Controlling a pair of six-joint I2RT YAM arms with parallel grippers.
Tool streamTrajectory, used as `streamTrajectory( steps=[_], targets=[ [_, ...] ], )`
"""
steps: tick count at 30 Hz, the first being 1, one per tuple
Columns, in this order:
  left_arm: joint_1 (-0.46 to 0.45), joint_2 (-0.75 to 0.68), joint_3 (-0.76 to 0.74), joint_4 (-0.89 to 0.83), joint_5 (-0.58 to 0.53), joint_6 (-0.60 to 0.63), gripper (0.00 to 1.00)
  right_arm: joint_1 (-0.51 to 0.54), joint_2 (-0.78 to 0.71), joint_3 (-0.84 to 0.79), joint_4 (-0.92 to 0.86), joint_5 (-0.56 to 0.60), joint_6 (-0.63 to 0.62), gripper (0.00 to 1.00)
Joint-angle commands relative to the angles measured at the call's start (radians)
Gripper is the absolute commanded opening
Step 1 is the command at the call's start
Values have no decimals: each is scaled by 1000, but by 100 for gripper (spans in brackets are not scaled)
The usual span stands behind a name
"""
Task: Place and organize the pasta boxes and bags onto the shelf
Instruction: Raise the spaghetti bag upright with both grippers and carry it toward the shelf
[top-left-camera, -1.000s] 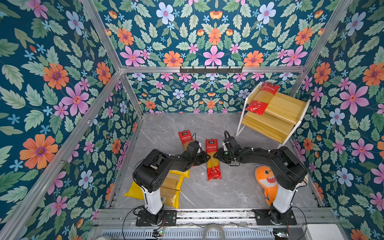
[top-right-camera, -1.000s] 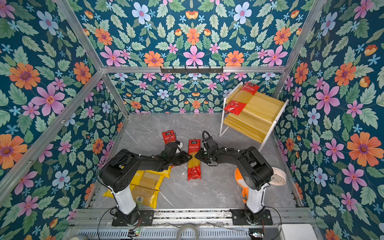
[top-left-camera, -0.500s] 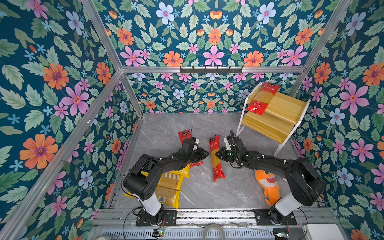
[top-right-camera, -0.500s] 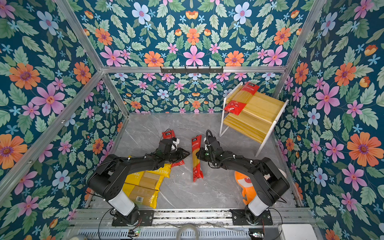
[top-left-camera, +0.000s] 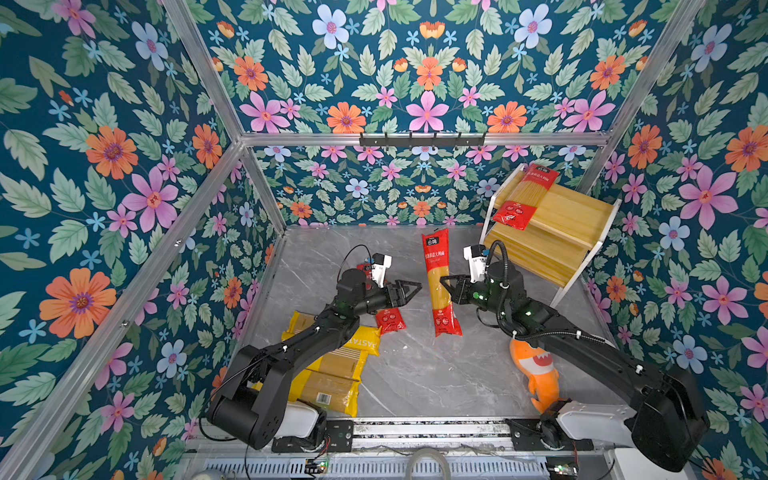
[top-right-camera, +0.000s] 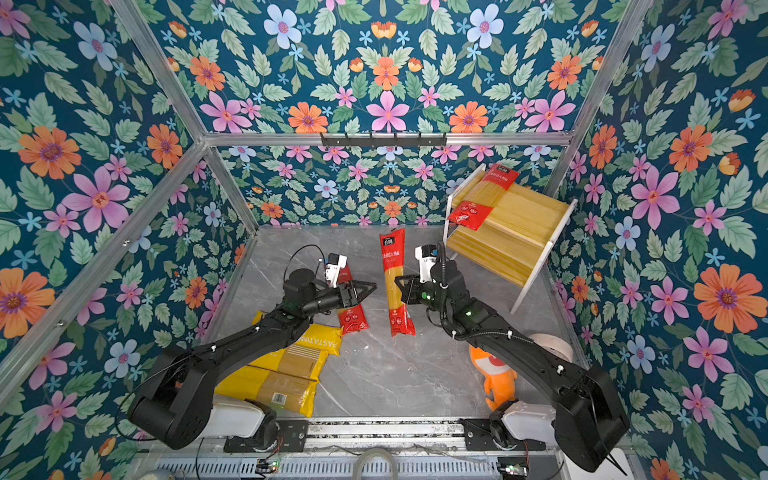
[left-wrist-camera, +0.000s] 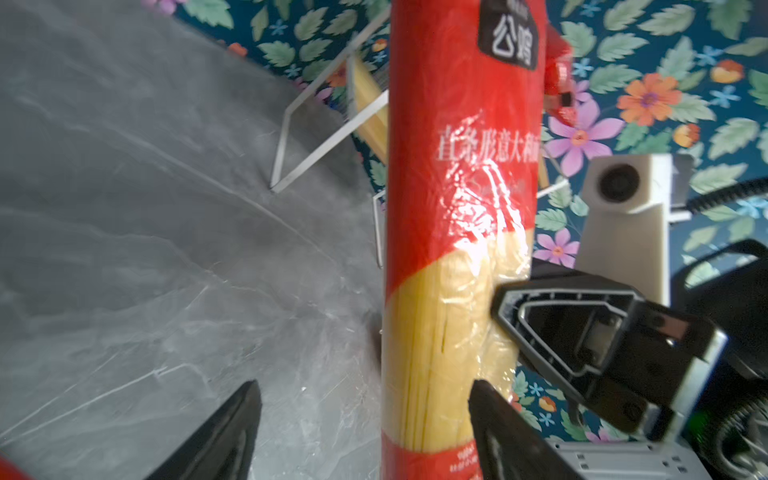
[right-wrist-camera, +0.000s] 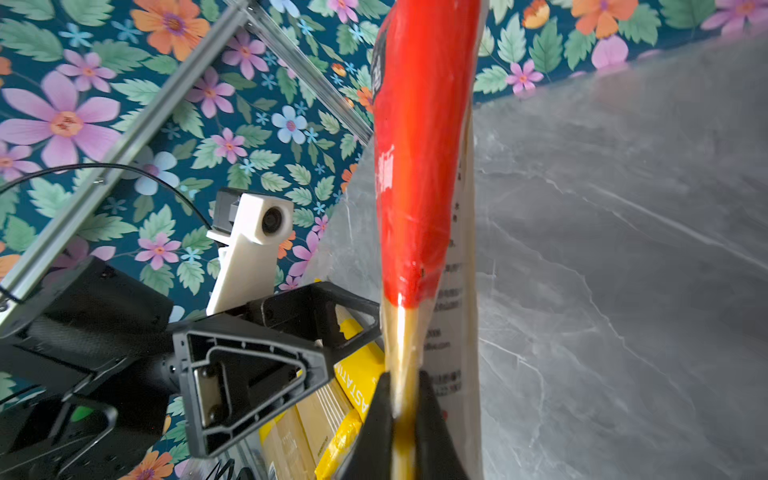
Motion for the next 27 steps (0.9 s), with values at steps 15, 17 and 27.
streamTrajectory(
  steps=[15,17,27],
  targets=[
    [-99,114,65,634,179,-112,92,-33,-86,80,334,-261,-39,0],
    [-102,131,83,667,190,-137,88,-36,-94,78,346,-271,-26,0],
    [-115,172,117,709,223,-196,36,-53,-115,30,377,-248,38,0]
  ],
)
